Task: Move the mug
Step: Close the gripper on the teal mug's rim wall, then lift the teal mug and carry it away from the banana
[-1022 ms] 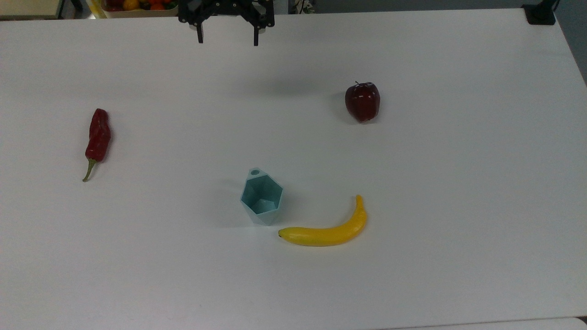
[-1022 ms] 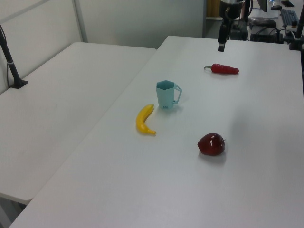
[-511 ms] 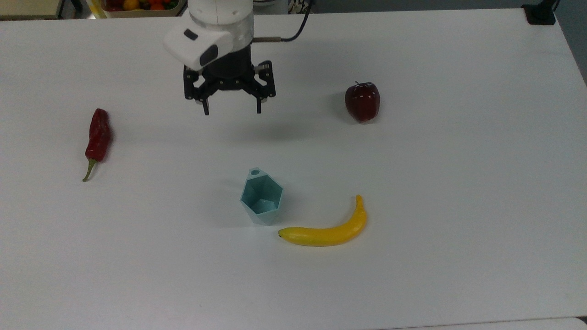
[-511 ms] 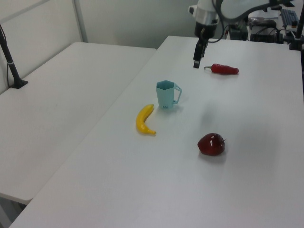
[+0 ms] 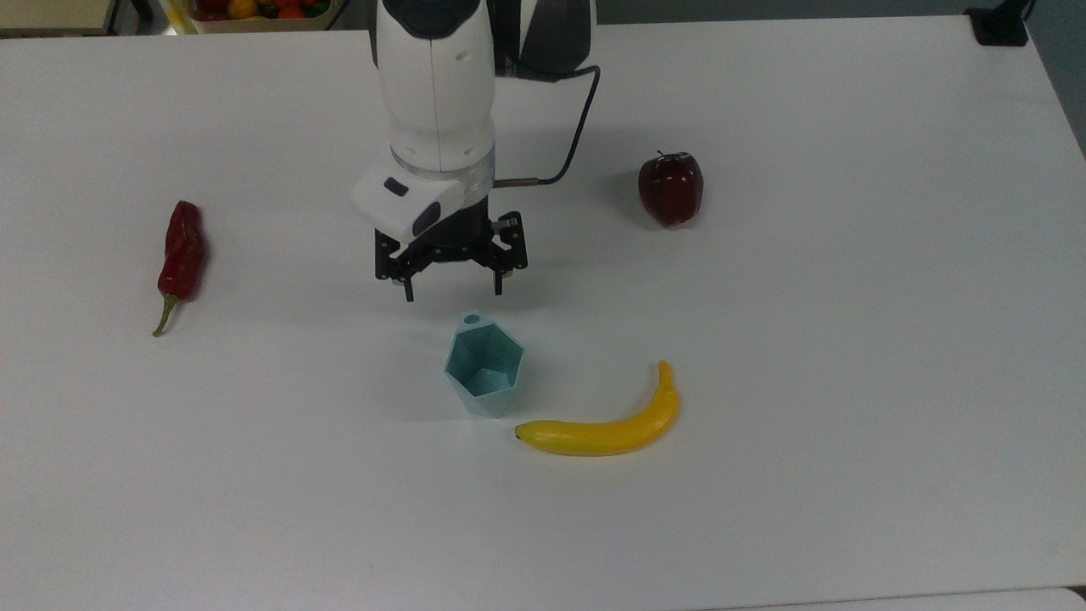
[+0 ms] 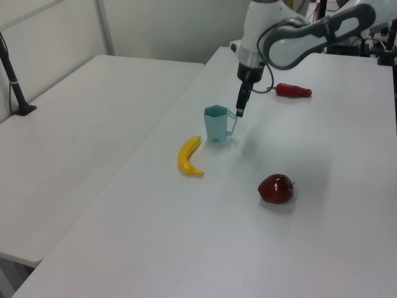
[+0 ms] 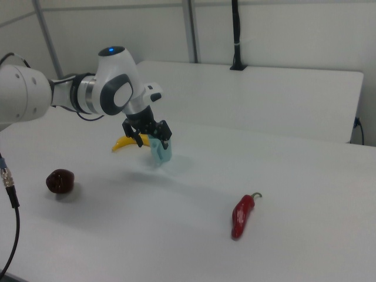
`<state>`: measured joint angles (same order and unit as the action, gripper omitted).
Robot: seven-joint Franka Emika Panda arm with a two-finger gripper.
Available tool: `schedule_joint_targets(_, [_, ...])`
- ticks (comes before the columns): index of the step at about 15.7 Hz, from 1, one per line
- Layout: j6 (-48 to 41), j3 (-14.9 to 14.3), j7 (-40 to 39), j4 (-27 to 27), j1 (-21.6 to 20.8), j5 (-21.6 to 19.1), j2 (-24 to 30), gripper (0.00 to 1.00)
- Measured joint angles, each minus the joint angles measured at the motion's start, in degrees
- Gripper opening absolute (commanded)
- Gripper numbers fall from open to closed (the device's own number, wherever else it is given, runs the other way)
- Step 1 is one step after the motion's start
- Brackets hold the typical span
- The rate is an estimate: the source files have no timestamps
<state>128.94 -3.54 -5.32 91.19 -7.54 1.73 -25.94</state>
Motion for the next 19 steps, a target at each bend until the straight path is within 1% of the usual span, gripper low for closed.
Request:
schedule_joint_targets(1, [1.04,0.01,0.0,-0.1,-0.3,0.0,-1.11,0.96])
schedule_joint_targets(3, [3.08,0.05,0.0,-0.32,-0.63,0.01,-2.9,0.82])
schedule_joint_targets(5, [4.55,0.04,0.0,-0.48,-0.7,0.03,-3.99,0.72])
schedule_joint_targets(6, [5.09,0.04,0.0,-0.56,-0.69,0.03,-4.28,0.61])
schedule_joint_targets(8, [5.54,0.04,0.0,-0.72,-0.69,0.03,-4.46,0.51])
schedule_joint_targets(10, [5.54,0.04,0.0,-0.83,-0.7,0.03,-4.47,0.38])
schedule_joint_targets(11, [5.54,0.05,0.0,-0.85,-0.76,0.03,-4.48,0.33])
schedule_joint_targets(14, [5.54,0.16,0.0,-0.85,-1.39,0.03,-4.51,0.13])
schedule_joint_targets(16, [5.55,0.17,0.0,-0.9,-1.79,0.03,-4.51,0.05])
schedule_joint_targets(18, [5.55,0.16,0.0,-0.91,-1.87,0.03,-4.52,0.02])
schedule_joint_targets(19, [5.55,0.16,0.0,-0.93,-1.86,0.03,-4.52,0.02])
